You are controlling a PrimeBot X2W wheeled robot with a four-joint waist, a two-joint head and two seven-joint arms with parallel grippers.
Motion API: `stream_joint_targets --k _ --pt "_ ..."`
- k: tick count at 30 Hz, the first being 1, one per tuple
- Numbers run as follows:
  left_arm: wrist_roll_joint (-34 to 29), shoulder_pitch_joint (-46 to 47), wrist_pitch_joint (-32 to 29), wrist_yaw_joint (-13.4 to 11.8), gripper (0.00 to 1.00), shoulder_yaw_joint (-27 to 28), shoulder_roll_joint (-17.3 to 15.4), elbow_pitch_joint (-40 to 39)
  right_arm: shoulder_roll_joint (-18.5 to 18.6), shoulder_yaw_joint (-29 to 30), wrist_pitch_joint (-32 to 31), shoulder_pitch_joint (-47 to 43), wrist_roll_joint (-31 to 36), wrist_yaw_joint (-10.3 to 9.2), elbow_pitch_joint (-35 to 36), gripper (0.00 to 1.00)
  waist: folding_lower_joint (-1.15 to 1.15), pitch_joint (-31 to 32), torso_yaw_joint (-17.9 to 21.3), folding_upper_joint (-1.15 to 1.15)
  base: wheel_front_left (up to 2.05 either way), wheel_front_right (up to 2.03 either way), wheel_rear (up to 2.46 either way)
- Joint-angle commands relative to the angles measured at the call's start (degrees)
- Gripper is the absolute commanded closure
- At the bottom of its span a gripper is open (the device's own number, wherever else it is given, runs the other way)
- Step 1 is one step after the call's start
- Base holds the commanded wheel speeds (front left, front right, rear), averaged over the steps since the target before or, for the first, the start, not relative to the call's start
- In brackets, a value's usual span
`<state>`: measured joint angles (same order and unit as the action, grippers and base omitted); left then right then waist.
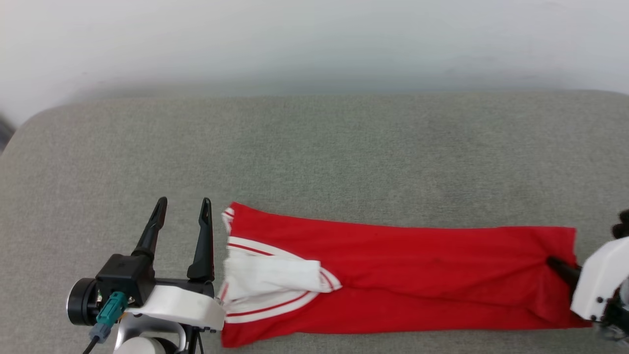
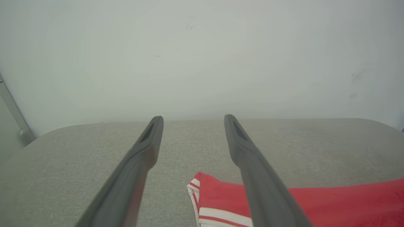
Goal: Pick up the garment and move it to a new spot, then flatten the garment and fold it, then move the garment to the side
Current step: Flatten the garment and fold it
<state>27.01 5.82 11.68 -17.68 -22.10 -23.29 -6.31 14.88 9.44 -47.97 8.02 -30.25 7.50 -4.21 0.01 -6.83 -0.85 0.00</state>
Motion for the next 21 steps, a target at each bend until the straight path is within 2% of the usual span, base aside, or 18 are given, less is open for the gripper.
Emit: stream_joint_targets --k 1,3,7,11,15,17,21 --pt "0.1 -0.7 -0.2 -0.1 0.00 -0.1 -0.3 -0.2 0.5 0.9 0.0 -0.4 0.2 -0.02 -0.1 1.00 -0.01 1.2 1.0 0.00 0.00 0.00 0.00" --pt "0.3 -1.2 -0.4 -0.3 0.00 -0.2 -0.5 -0.3 0.5 3.2 -0.5 -0.5 0.4 -0.02 -1.0 1.00 -0.01 1.8 1.3 0.00 0.00 0.00 0.00" --pt "0.2 -2.1 -0.9 -0.6 0.00 -0.2 -0.9 -0.7 -2.7 6.7 -3.5 1.1 -2.7 -0.01 -2.3 1.00 -0.01 2.4 1.9 0.00 0.00 0.00 0.00" --pt "0.3 -2.3 -1.2 -0.8 0.00 -0.4 -1.0 -1.0 -8.8 9.7 -10.4 3.0 -11.3 -0.01 -4.0 1.00 -0.01 3.0 1.9 0.00 0.00 0.00 0.00" --pt "0.0 -1.5 -1.6 -0.9 0.00 -0.7 -1.0 -1.7 -11.7 10.9 -16.4 5.1 -20.5 -0.01 -5.1 1.00 -0.01 2.2 1.3 0.00 0.00 0.00 0.00" --pt "-0.2 -0.6 -1.6 -0.8 0.00 -0.9 -1.0 -2.0 -12.1 9.9 -18.2 6.4 -26.5 -0.01 -6.5 1.00 -0.01 1.2 0.8 0.00 0.00 0.00 0.00" --pt "-0.7 0.8 -1.7 -0.7 0.00 -1.3 -0.6 -2.5 -12.0 2.0 -16.4 9.2 -38.6 -0.01 -9.7 1.00 -0.01 -1.5 -0.3 0.00 0.00 0.00 0.00"
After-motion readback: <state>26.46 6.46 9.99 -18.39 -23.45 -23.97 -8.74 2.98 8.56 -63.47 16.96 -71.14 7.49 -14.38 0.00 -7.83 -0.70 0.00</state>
